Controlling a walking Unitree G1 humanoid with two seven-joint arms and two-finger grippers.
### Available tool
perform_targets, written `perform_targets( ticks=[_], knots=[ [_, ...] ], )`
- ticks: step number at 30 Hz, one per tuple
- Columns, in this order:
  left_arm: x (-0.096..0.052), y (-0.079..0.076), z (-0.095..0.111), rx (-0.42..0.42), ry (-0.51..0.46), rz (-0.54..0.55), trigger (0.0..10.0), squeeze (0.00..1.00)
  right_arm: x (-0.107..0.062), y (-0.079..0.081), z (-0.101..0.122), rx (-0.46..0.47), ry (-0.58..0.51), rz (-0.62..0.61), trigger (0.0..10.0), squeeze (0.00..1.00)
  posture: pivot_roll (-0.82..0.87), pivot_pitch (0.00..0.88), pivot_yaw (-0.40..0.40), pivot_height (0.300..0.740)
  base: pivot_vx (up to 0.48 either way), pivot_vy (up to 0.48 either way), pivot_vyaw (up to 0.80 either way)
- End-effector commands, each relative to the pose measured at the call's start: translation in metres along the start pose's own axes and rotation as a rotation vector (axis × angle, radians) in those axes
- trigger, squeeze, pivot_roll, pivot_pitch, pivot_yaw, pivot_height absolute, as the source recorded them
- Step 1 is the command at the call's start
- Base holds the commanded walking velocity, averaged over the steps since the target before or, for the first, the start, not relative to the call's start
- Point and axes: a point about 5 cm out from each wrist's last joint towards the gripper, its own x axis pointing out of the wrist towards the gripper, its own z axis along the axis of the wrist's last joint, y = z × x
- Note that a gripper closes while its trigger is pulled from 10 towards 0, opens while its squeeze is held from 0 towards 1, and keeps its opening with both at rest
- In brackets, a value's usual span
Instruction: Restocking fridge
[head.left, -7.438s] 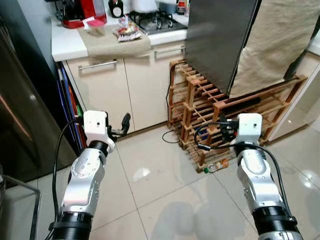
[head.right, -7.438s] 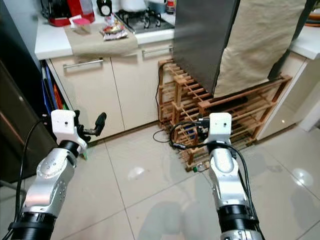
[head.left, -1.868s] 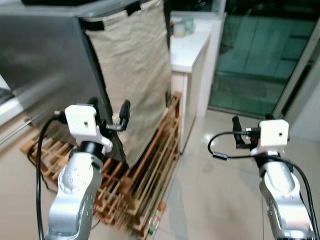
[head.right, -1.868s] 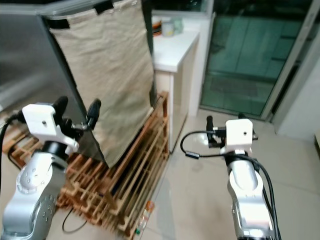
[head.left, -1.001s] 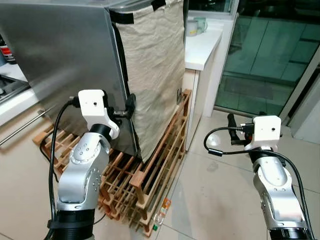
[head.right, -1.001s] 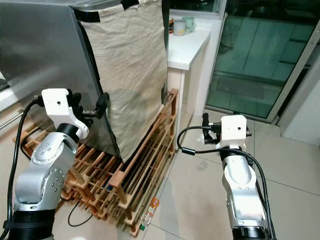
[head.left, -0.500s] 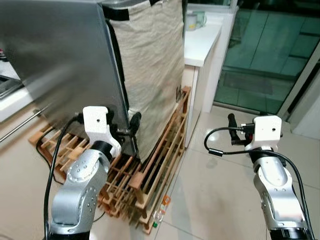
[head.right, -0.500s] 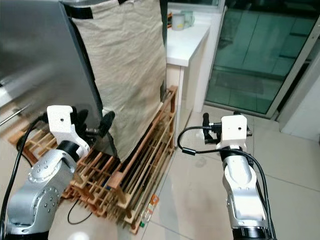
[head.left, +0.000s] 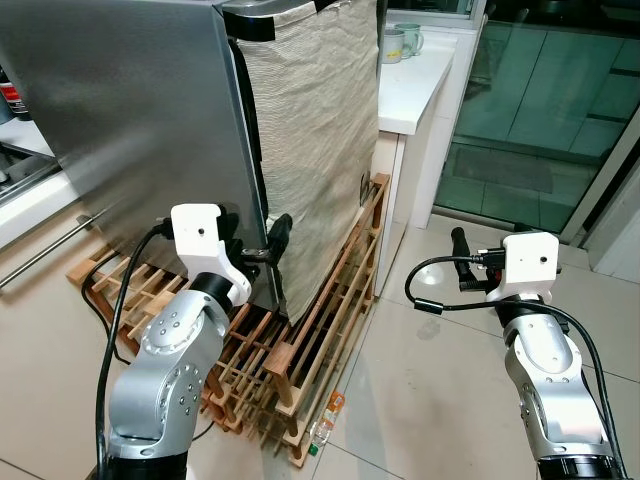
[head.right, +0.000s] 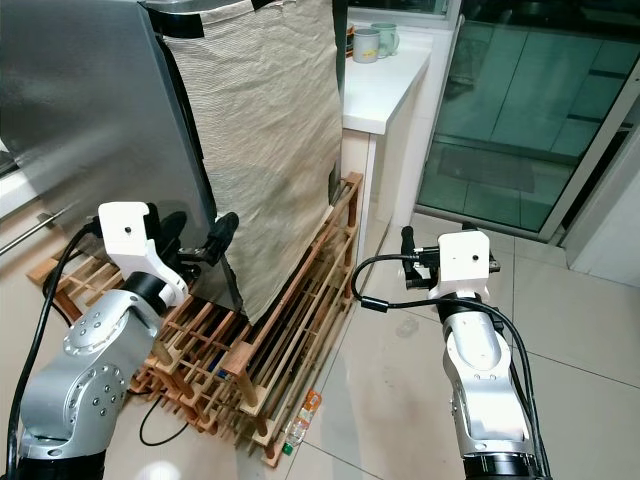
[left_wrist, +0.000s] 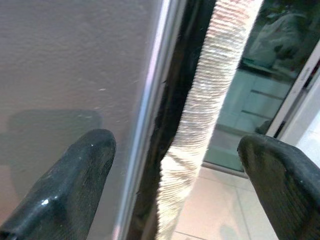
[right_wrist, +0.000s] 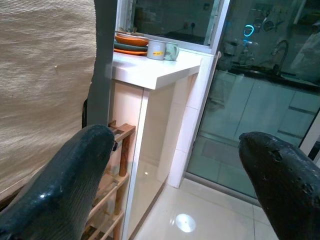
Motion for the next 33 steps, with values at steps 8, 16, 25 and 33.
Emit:
perform_targets(
  ticks=[8, 16, 25, 33],
  knots=[
    [0.010, -0.007, 0.004, -0.024, -0.014, -0.042, 10.0, 0.00, 0.001, -0.001, -0.002, -0.013, 0.004, 0.005, 10.0, 0.00, -0.16, 0.000, 0.064, 0.740, 0.000, 0.000, 0.00],
    [0.013, -0.009, 0.003, -0.058, -0.004, -0.062, 10.0, 0.00, 0.001, -0.002, -0.002, -0.019, 0.003, 0.004, 10.0, 0.00, -0.17, 0.000, 0.065, 0.740, 0.000, 0.000, 0.00],
    [0.036, -0.011, -0.006, -0.039, 0.011, -0.051, 10.0, 0.00, 0.003, 0.002, 0.000, -0.008, -0.005, 0.020, 10.0, 0.00, -0.16, 0.000, 0.056, 0.740, 0.000, 0.000, 0.00],
    [0.056, -0.033, 0.008, -0.075, -0.054, -0.150, 10.0, 0.00, -0.001, -0.001, -0.028, 0.127, 0.164, 0.048, 10.0, 0.00, -0.19, 0.000, 0.067, 0.740, 0.000, 0.000, 0.00]
  ],
)
